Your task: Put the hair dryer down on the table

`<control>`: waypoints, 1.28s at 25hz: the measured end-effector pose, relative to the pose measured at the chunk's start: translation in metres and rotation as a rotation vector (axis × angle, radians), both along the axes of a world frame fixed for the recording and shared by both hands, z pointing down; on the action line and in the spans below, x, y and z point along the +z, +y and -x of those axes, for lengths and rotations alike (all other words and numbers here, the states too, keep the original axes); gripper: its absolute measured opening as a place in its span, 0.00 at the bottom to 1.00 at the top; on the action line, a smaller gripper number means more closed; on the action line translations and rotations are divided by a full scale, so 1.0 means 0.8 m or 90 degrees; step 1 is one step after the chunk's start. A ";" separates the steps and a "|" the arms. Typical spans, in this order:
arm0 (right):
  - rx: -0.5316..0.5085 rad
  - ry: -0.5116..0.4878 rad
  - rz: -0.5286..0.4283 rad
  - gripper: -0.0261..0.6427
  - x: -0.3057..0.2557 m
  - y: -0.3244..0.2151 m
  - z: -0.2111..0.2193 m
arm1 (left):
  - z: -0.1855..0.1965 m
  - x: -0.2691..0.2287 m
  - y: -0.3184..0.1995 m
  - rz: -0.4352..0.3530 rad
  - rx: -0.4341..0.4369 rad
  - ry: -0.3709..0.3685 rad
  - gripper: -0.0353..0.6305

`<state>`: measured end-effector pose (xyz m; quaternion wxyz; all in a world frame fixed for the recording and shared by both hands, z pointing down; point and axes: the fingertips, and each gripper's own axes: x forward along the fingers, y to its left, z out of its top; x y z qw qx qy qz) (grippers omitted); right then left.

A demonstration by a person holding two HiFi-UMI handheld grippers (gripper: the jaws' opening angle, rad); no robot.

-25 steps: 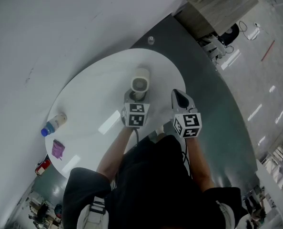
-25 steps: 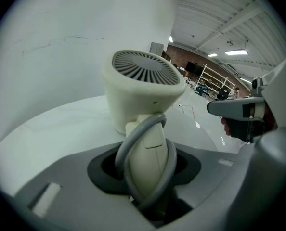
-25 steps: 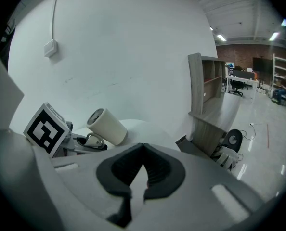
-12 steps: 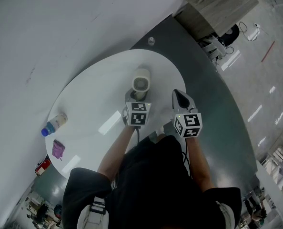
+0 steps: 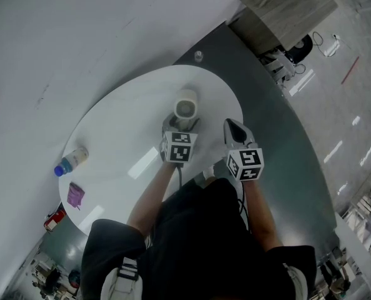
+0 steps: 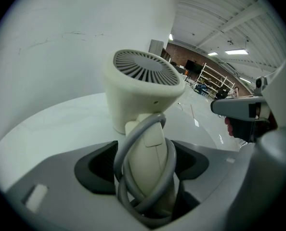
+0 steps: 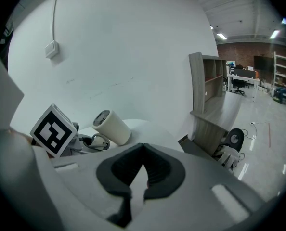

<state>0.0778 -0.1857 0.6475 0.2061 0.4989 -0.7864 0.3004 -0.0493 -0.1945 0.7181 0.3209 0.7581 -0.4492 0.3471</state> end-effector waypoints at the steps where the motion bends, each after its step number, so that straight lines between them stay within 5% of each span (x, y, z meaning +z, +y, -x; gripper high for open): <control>1: 0.000 0.001 0.000 0.04 -0.001 0.001 -0.001 | 0.000 -0.001 0.000 -0.002 0.000 -0.002 0.57; 21: -0.025 0.008 -0.043 0.04 -0.044 0.041 0.010 | 0.018 -0.047 0.033 -0.031 -0.034 -0.005 0.63; 32: -0.040 0.012 -0.069 0.04 -0.068 0.077 0.019 | 0.021 -0.084 0.069 -0.090 -0.038 0.002 0.63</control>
